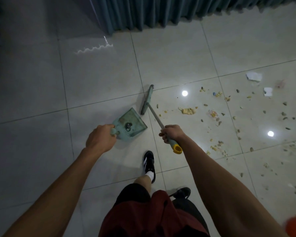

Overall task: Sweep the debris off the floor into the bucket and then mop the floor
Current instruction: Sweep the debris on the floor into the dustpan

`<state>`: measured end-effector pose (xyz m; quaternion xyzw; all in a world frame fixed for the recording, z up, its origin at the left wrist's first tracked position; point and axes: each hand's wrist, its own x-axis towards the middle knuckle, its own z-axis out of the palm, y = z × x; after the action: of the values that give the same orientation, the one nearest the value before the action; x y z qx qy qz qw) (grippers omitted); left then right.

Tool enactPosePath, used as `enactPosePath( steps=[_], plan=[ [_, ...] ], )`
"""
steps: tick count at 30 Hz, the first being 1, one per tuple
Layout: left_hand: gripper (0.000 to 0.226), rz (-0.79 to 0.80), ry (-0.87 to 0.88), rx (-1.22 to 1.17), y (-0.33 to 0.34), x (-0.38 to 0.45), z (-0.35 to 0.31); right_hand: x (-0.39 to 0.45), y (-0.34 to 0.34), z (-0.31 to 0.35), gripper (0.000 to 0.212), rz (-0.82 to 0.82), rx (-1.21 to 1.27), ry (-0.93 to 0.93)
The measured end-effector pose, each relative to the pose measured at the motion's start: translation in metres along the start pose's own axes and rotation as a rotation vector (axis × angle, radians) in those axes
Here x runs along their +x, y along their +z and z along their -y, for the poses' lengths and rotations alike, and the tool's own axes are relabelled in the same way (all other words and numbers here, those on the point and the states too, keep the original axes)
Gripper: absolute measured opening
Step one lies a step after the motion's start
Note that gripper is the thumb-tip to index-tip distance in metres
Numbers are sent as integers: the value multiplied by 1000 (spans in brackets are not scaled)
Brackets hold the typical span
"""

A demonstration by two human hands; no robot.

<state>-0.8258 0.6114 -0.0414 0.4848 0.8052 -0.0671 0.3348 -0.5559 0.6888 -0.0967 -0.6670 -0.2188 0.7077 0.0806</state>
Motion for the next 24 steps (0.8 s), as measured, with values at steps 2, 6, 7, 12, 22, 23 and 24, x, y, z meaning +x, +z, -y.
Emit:
enactPosePath(
  steps=[2, 6, 7, 12, 22, 23, 24],
  plan=[
    [15, 11, 1, 1, -1, 3, 4, 4, 2, -1, 23, 26, 18, 22],
    [12, 11, 11, -4, -1, 6, 6, 11, -3, -12, 19, 21, -63, 63],
    [10, 14, 17, 0, 0, 6, 5, 13, -6, -17, 20, -10, -160, 74],
    [11, 17, 59, 48, 8, 2, -8, 16, -24, -40, 25, -214, -743, 47],
    [8, 32, 112, 164, 41, -37, -51, -5, -101, -107, 33, -281, -1046, -43],
    [7, 34, 125, 178, 47, -43, -59, -10, -112, -116, 33, -289, -1048, -35],
    [7, 36, 141, 195, 52, -49, -67, -16, -123, -125, 33, -297, -1052, -22]
  ],
)
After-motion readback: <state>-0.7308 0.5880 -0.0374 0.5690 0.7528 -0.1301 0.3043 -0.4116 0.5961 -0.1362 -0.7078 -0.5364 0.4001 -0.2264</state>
